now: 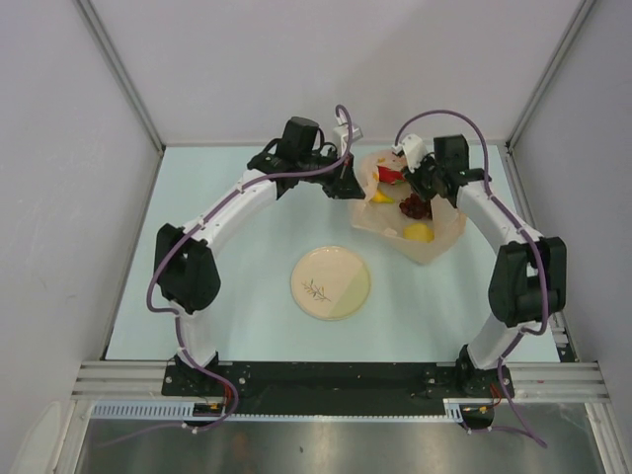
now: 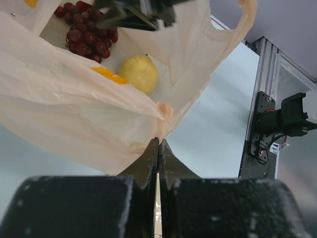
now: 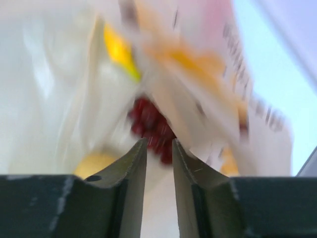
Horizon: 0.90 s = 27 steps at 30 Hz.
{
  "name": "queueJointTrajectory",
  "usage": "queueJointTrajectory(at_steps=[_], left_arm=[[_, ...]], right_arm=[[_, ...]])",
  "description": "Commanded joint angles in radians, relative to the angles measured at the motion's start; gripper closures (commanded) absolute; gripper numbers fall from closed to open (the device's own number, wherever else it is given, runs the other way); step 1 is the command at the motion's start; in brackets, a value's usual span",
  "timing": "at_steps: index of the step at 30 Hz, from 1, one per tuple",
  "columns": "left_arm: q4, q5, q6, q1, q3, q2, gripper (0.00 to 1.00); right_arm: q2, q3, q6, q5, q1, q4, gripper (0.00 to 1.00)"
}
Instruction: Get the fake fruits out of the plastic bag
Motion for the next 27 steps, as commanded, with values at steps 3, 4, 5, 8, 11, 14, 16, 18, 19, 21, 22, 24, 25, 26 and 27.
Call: queueJointTrajectory(at_steps=[3, 4, 5, 8, 11, 14, 16, 18, 19, 21, 22, 24, 25, 26, 27], left_arm=[[0.011, 0.014, 0.022, -0.012, 0.025, -0.009, 0.97], [0.007, 0.012, 0.025, -0.010, 0.020, -0.012, 0.97], [0.005, 0.010, 0.031, -0.012, 0.017, -0.015, 0.96], [0.000, 0.003, 0.039, -0.012, 0.009, -0.023, 0.96], [-0.003, -0.002, 0.040, -0.012, 0.011, -0.023, 0.96], [-0.004, -0.005, 0.042, -0.012, 0.015, -0.017, 0.97], [-0.007, -0.005, 0.042, -0.012, 0.025, -0.014, 0.97], [-0.013, -0.006, 0.042, -0.012, 0.035, -0.009, 0.97], [-0.013, -0.006, 0.042, -0.012, 0.041, -0.009, 0.98], [-0.009, -0.019, 0.040, -0.012, 0.048, -0.010, 0.99], [-0.003, -0.020, 0.042, -0.012, 0.049, -0.010, 0.99], [-0.006, -0.019, 0.040, -0.012, 0.063, -0.006, 0.99], [-0.007, -0.019, 0.042, -0.012, 0.066, -0.004, 0.99], [-0.006, -0.016, 0.040, -0.012, 0.069, -0.001, 0.99], [-0.006, -0.014, 0.040, -0.012, 0.077, 0.000, 1.00]], right_arm=[[0.230, 0.261, -0.046, -0.024, 0.005, 0.035, 0.70], [0.258, 0.296, -0.058, -0.018, 0.003, 0.025, 0.70], [0.321, 0.331, -0.064, -0.013, 0.000, 0.002, 0.70], [0.419, 0.493, -0.099, -0.012, -0.012, -0.068, 0.70], [0.487, 0.592, -0.138, 0.001, -0.020, -0.120, 0.69], [0.524, 0.651, -0.170, 0.004, -0.030, -0.172, 0.69], [0.533, 0.674, -0.184, 0.014, -0.030, -0.205, 0.70], [0.474, 0.646, -0.166, 0.007, -0.027, -0.208, 0.70], [0.438, 0.620, -0.155, -0.001, -0.027, -0.194, 0.69], [0.318, 0.496, -0.153, -0.034, -0.014, -0.148, 0.69], [0.282, 0.441, -0.165, -0.048, -0.007, -0.125, 0.69], [0.193, 0.312, -0.217, -0.068, 0.020, -0.119, 0.71], [0.176, 0.280, -0.230, -0.065, 0.031, -0.119, 0.72], [0.168, 0.230, -0.241, -0.058, 0.045, -0.122, 0.73], [0.165, 0.215, -0.253, -0.045, 0.048, -0.124, 0.73]])
